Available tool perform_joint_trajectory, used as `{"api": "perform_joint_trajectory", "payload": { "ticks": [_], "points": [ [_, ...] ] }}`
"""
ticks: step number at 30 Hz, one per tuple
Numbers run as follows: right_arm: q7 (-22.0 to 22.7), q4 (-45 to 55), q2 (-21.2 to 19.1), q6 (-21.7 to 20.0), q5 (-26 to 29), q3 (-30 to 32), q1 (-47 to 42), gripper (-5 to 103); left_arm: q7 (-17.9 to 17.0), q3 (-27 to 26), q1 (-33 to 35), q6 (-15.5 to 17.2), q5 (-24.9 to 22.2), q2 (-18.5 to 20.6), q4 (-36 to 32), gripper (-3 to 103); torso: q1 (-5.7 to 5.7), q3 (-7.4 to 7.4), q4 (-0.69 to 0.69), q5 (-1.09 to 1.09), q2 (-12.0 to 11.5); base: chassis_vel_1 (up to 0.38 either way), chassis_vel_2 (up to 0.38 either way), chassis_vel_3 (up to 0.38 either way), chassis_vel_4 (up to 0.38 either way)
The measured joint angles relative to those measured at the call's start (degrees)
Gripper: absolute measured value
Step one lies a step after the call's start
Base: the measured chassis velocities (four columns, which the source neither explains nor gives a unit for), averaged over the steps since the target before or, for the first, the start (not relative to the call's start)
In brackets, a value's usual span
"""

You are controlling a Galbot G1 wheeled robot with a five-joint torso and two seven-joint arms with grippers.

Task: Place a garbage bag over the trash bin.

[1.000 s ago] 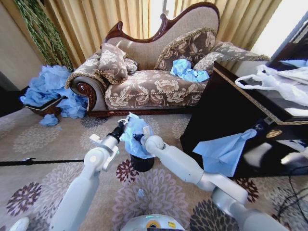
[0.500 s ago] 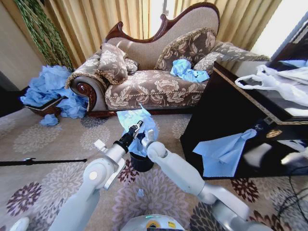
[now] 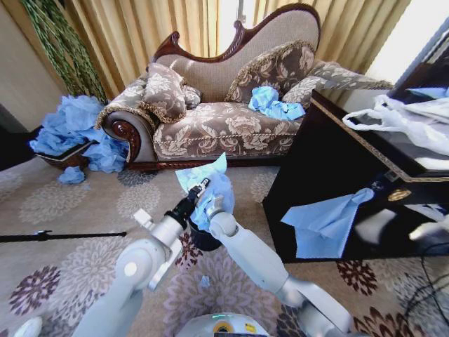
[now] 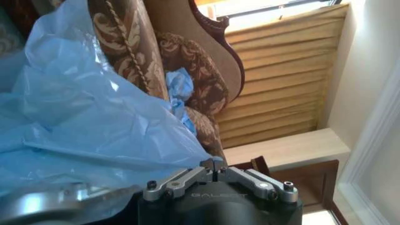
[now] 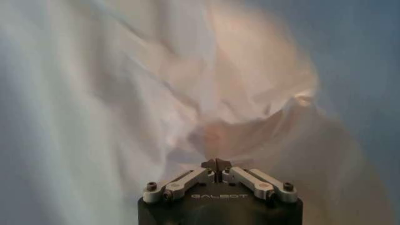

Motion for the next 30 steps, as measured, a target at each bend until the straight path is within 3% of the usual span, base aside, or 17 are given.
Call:
{"api": "perform_joint_trajectory", "payload": {
  "ticks": [6, 8, 10, 11, 13, 15, 17, 20, 24, 30],
  "points": [
    [-0.5, 0.3, -1.9, -5.4, 1.1, -1.4, -0.4, 0, 0.0, -0.4, 0.3, 0.0, -0.1, -0.4, -0.6, 0, 0.01, 0.0, -0.02, 0.0, 0.0, 0.0, 0.0, 0.0, 0.0],
    [-0.2, 2.6, -4.2, -9.6, 4.0, -3.1, -0.6, 0, -0.1, -0.8, 0.0, -0.1, -0.2, -0.7, -0.7, 0, 0.01, 0.0, -0.02, 0.0, 0.0, 0.0, 0.0, 0.0, 0.0],
    [-0.1, 3.6, -5.0, -11.1, 5.2, -3.6, -0.6, 0, -0.2, -1.0, -0.2, -0.1, -0.3, -0.7, -0.7, 0, 0.01, 0.0, -0.02, 0.0, 0.0, 0.0, 0.0, 0.0, 0.0],
    [0.3, 5.5, -6.6, -14.9, 8.3, -4.5, -0.5, 0, -0.3, -1.3, -0.9, -0.3, -0.5, -0.9, -0.3, 0, 0.0, 0.0, -0.02, 0.0, 0.0, 0.0, 0.0, 0.0, 0.0],
    [0.6, 6.2, -7.2, -17.1, 10.2, -4.9, -0.2, 0, -0.4, -1.5, -1.3, -0.5, -0.6, -1.0, 0.2, 0, 0.0, 0.0, -0.03, 0.0, 0.0, 0.0, 0.0, 0.0, 0.0],
    [1.5, 6.8, -8.1, -23.7, 15.2, -5.9, 1.1, 0, -0.9, -2.0, -2.9, -1.2, -0.8, -1.7, 2.2, 0, 0.0, 0.0, -0.03, 0.0, 0.0, 0.0, 0.0, 0.0, 0.0],
    [1.7, 6.7, -8.2, -25.5, 17.2, -6.4, 1.7, 0, -1.3, -2.3, -3.8, -1.6, -1.0, -2.2, 3.5, 0, 0.0, 0.0, -0.02, 0.0, 0.0, 0.0, 0.0, 0.0, 0.0],
    [4.4, 5.6, -7.6, -31.9, 24.9, -7.7, 4.0, 0, -2.6, -3.8, -6.9, -3.0, -1.4, -3.7, 7.8, 0, 0.01, 0.0, -0.02, -0.01, 0.0, 0.0, 0.0, 0.0, 0.0],
    [5.6, 3.8, -6.9, -36.6, 29.1, -9.0, 5.8, 0, -3.6, -5.4, -9.3, -4.0, -1.8, -4.7, 10.9, 0, 0.01, 0.0, -0.02, -0.01, 0.0, 0.0, 0.0, 0.0, 0.0],
    [6.5, 0.6, -5.8, -40.5, 34.1, -10.1, 8.5, 0, -4.4, -7.4, -11.4, -4.9, -2.2, -5.8, 14.2, 0, 0.01, 0.0, -0.02, -0.01, 0.0, 0.0, 0.0, 0.0, 0.0]
  ]
}}
